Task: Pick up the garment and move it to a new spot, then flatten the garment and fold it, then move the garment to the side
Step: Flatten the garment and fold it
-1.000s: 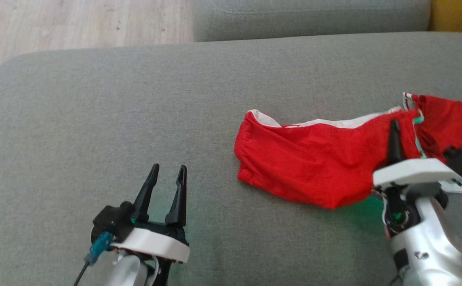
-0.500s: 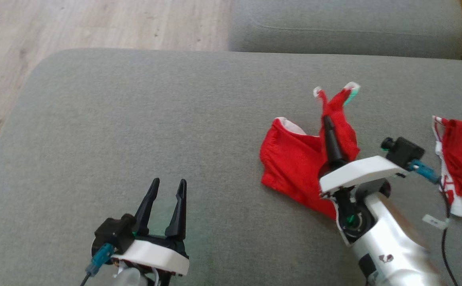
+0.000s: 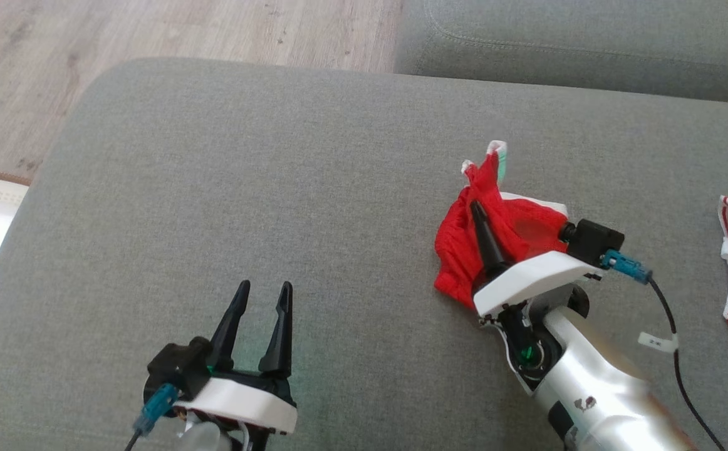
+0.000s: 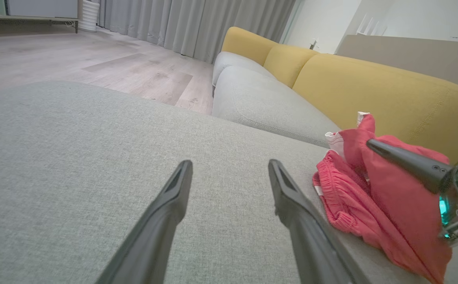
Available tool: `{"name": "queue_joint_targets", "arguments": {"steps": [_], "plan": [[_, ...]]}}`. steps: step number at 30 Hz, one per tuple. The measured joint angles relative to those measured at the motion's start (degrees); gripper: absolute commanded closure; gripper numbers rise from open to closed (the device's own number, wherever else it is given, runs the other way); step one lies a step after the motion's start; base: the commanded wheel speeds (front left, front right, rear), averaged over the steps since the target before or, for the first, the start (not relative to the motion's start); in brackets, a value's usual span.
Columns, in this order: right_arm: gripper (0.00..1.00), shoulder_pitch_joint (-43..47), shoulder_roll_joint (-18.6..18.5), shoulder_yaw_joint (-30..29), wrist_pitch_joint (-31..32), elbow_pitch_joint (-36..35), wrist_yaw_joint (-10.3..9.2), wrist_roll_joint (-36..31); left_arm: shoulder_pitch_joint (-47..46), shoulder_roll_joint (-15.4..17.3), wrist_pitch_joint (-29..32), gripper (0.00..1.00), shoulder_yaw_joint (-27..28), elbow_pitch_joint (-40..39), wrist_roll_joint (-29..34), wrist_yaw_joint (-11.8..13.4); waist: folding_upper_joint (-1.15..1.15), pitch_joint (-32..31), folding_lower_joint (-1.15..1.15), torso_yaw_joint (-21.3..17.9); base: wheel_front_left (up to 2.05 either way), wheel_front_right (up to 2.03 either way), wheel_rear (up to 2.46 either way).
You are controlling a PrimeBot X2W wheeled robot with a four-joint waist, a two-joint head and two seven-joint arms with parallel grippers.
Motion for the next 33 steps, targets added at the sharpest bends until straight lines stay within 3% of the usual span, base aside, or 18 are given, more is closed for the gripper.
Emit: {"name": "queue_joint_targets", "arguments": {"steps": [1, 2, 3, 9, 15, 21, 27, 33], "plan": [[1.00, -0.16, 0.00, 0.40, -0.21, 0.65, 0.00, 0.33, -0.01, 0.00, 0.00, 0.00, 0.08, -0.01, 0.00, 0.00, 0.00, 0.14, 0.00, -0.02, 0.00, 0.00, 0.00], [0.68, -0.31, 0.00, 0.87, -0.26, 1.41, 0.00, 0.63, -0.01, 0.00, 0.00, 0.00, 0.13, -0.02, -0.01, 0.00, 0.00, 0.28, 0.00, -0.08, 0.00, 0.00, 0.00], [0.00, -0.47, 0.00, 1.52, -0.27, 2.05, 0.00, 0.82, -0.01, 0.00, 0.00, 0.00, 0.19, -0.03, -0.01, 0.01, 0.00, 0.40, 0.00, -0.19, 0.00, 0.00, 0.00], [0.00, -2.21, -0.04, 7.13, -0.31, 2.27, -0.01, 2.61, -0.05, 0.00, 0.00, 0.00, 0.24, -0.08, -0.18, 0.00, 0.00, 1.10, 0.00, -0.95, 0.00, 0.00, 0.00], [0.00, -2.79, -0.07, 16.48, 0.29, -0.98, 0.00, 6.35, -0.12, 0.00, 0.00, 0.00, 0.41, -0.04, -0.54, 0.00, 0.00, 1.02, 0.00, -1.65, 0.00, 0.00, 0.00], [0.00, -4.78, -0.07, 19.83, 0.25, -3.35, 0.00, 9.04, -0.16, -0.02, 0.00, 0.00, 1.19, -0.04, -0.53, 0.00, 0.00, 0.20, 0.00, -2.66, 0.00, 0.00, 0.00], [0.00, -5.71, -0.66, 16.80, -0.30, -2.93, 0.00, 5.65, -0.16, -0.01, 0.01, 0.00, 2.60, -0.60, -0.52, 0.01, 0.00, -0.77, 0.00, -4.36, 0.00, 0.00, 0.00], [0.00, -5.09, -7.13, 3.42, -0.32, -5.21, 0.00, -8.38, -0.15, 0.00, 0.00, 0.00, 4.13, -2.61, -0.43, 0.00, 0.00, -1.17, 0.00, -6.73, 0.00, 0.00, 0.00]]}}
